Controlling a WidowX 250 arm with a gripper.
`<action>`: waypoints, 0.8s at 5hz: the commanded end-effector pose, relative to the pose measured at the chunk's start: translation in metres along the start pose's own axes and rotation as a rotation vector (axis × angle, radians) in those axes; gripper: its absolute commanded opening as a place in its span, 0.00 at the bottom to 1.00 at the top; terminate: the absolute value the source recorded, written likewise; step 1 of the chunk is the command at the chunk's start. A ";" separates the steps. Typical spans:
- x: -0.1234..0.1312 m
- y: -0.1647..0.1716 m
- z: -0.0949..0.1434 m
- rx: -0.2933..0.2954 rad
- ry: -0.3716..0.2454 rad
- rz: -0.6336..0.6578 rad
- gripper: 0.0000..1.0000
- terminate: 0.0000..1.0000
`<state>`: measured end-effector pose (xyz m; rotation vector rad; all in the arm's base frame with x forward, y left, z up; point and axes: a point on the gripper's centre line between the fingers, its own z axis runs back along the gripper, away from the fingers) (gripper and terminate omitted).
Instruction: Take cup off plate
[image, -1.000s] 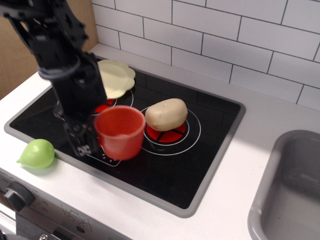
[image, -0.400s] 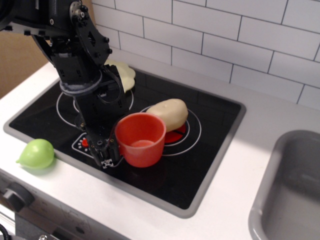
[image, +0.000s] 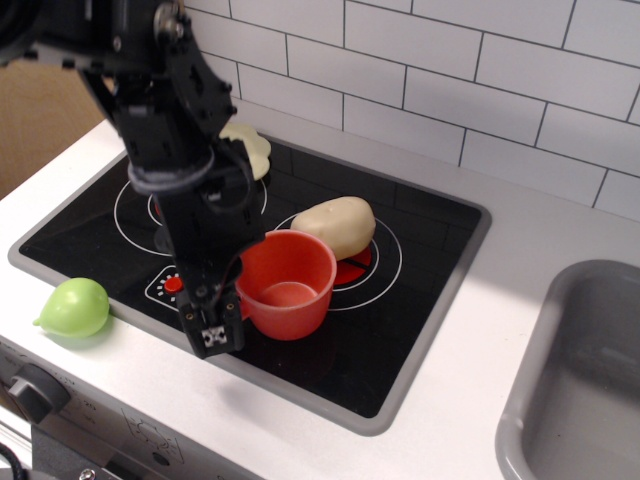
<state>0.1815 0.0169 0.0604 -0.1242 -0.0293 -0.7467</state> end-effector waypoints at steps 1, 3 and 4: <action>0.013 0.021 0.068 0.017 -0.061 0.116 1.00 0.00; 0.021 0.030 0.087 0.037 -0.104 0.203 1.00 0.00; 0.021 0.030 0.087 0.037 -0.104 0.203 1.00 1.00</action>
